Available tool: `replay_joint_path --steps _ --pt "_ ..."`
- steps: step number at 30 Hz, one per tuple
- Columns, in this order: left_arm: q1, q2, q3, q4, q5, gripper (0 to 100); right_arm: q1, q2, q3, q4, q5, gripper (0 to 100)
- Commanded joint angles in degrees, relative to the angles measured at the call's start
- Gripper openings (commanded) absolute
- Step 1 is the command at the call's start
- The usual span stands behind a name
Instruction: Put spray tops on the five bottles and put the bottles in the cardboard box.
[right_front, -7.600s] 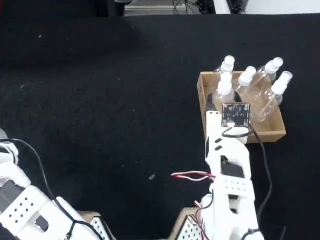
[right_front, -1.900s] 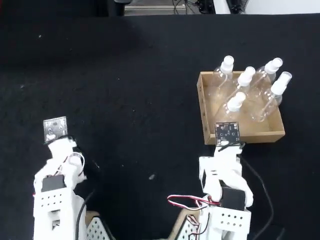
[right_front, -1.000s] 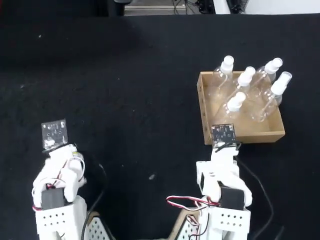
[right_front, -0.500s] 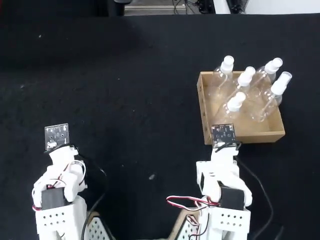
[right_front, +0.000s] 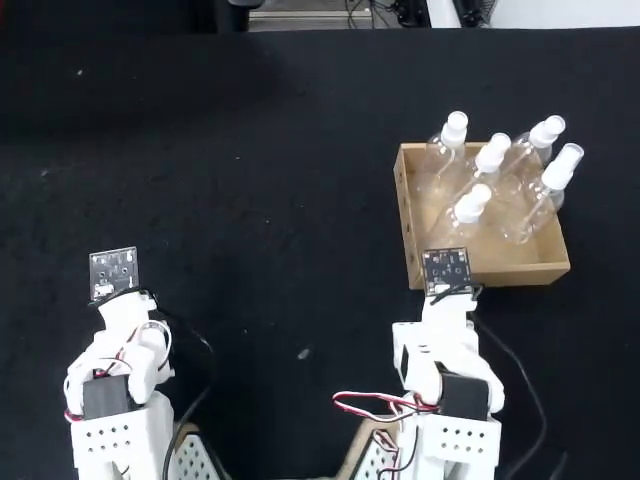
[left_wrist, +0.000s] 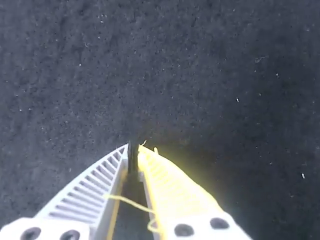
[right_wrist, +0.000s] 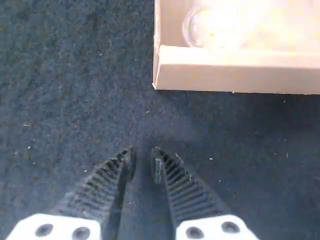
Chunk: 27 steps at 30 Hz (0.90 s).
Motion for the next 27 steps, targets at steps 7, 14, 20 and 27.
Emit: replay_joint_path --steps 7,14,20,27 --pt "0.4 -0.1 1.1 0.4 -0.3 3 -0.4 -5.5 0.0 0.4 0.1 2.1" --pt "0.9 -0.1 1.1 0.4 -0.3 3 -0.4 -5.5 0.0 0.4 0.1 2.1" --pt "6.7 -0.2 1.1 0.4 -0.3 3 -0.4 -5.5 0.0 0.4 0.1 2.1" --pt "6.9 -0.2 1.1 0.4 -0.3 3 -0.4 -5.5 0.0 0.4 0.1 2.1"
